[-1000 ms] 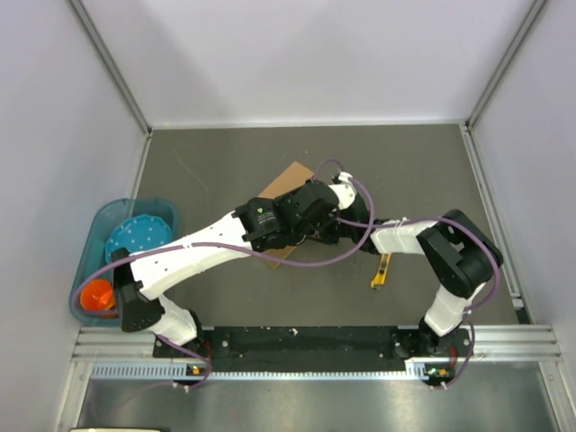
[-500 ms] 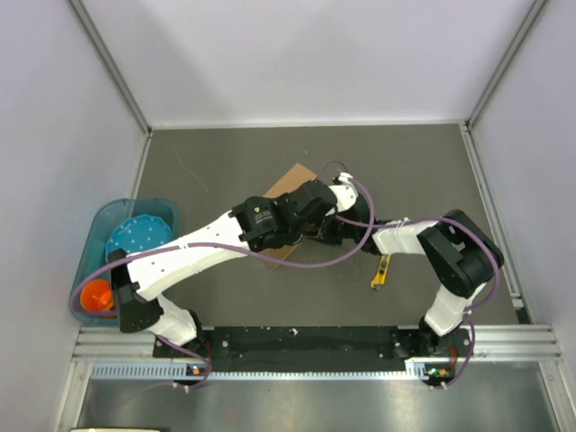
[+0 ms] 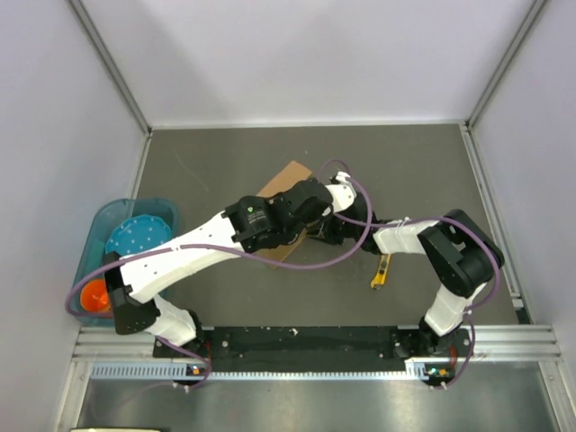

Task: Unpack the express box
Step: Adjust the express box at the center of the board.

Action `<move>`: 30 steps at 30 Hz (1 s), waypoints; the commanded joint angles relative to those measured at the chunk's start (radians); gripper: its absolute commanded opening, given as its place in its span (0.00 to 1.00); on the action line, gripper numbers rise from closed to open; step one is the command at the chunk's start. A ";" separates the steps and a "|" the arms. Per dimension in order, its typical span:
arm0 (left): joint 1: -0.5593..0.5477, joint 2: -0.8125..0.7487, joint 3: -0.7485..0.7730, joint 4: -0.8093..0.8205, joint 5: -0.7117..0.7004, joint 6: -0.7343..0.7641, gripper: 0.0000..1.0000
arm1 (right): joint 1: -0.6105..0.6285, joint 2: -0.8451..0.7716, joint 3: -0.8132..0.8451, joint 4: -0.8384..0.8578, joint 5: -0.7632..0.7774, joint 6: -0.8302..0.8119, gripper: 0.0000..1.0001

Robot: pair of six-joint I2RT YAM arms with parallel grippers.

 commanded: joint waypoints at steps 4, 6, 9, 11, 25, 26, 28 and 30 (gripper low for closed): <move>-0.007 -0.064 0.046 0.009 0.020 -0.001 0.38 | -0.008 -0.037 -0.003 0.004 0.008 0.003 0.20; -0.007 -0.075 0.048 0.009 0.010 0.003 0.38 | -0.007 -0.037 -0.005 0.003 0.008 0.003 0.20; 0.004 -0.105 0.058 0.035 -0.044 0.032 0.39 | -0.007 -0.041 -0.005 -0.002 0.008 0.003 0.20; 0.033 -0.133 0.069 0.050 -0.050 0.054 0.40 | -0.007 -0.044 -0.005 -0.005 0.010 0.003 0.20; 0.074 -0.196 0.064 0.064 0.031 0.048 0.47 | -0.061 -0.425 0.098 -0.612 0.340 -0.149 0.99; 0.076 -0.202 0.067 0.067 0.034 0.046 0.47 | -0.103 -0.451 0.103 -0.669 0.328 -0.135 0.99; 0.078 -0.210 0.072 0.066 0.043 0.040 0.47 | -0.187 -0.525 0.063 -0.672 0.193 -0.063 0.99; 0.081 -0.220 0.075 0.056 0.078 0.028 0.44 | -0.304 -0.565 0.011 -0.671 0.072 -0.037 0.99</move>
